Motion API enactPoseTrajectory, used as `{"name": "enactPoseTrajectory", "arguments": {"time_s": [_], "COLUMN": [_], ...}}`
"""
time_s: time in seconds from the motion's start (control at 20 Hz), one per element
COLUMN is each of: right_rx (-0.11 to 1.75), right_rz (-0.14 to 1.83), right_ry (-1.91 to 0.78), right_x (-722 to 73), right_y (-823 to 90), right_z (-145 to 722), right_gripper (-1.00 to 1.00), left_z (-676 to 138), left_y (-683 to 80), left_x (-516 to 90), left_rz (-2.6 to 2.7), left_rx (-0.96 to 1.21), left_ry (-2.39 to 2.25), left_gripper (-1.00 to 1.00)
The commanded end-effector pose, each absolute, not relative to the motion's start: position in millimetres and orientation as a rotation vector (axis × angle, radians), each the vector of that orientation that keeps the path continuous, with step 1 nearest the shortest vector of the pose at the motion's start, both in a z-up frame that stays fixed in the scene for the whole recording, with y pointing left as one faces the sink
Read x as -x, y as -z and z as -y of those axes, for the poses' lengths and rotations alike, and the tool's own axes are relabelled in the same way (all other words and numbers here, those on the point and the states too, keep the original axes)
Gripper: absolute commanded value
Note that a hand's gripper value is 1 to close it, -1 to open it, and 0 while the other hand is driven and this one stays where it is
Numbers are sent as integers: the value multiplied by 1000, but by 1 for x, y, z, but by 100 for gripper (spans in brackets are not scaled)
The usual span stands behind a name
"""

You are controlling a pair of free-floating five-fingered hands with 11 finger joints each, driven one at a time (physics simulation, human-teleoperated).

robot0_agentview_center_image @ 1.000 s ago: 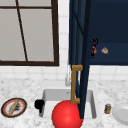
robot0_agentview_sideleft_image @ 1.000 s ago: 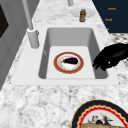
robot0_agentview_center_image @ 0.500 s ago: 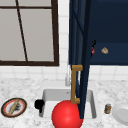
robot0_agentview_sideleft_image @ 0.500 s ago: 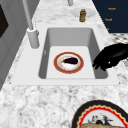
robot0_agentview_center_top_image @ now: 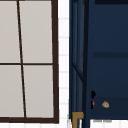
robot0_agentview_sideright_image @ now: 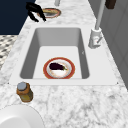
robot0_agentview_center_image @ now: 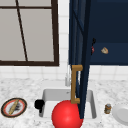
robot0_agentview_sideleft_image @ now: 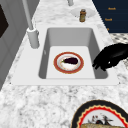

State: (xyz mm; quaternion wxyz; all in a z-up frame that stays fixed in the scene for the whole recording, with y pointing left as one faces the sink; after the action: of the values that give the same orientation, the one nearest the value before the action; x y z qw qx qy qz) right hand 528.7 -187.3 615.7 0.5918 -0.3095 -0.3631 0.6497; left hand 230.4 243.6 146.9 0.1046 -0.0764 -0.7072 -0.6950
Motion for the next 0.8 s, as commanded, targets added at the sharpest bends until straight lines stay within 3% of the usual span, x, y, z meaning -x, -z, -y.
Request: {"name": "enactPoseTrajectory", "arguments": {"time_s": [0.0, 0.3, 0.5, 0.55, 0.75], "right_rx": [755, 566, 607, 635, 598], "right_rz": [876, 829, 848, 867, 798], "right_ry": [-1500, -1562, -1559, -1554, -1556], "right_x": [-560, -555, -528, -523, -525], "right_y": [-599, -601, -607, -613, -626], "right_z": [200, 201, 190, 190, 198], "right_gripper": [100, 100, 100, -100, -100], "left_z": [-244, -244, -244, -244, -244], "left_y": [-147, -147, -147, -147, -147], "left_x": [-230, -230, -230, -230, -230], "left_rz": [2085, 2085, 2085, 2085, 2085], "left_rx": [225, 225, 225, 225, 225], "left_ry": [2049, 2049, 2049, 2049, 2049], "left_gripper": [0, 0, 0, 0, 0]}}
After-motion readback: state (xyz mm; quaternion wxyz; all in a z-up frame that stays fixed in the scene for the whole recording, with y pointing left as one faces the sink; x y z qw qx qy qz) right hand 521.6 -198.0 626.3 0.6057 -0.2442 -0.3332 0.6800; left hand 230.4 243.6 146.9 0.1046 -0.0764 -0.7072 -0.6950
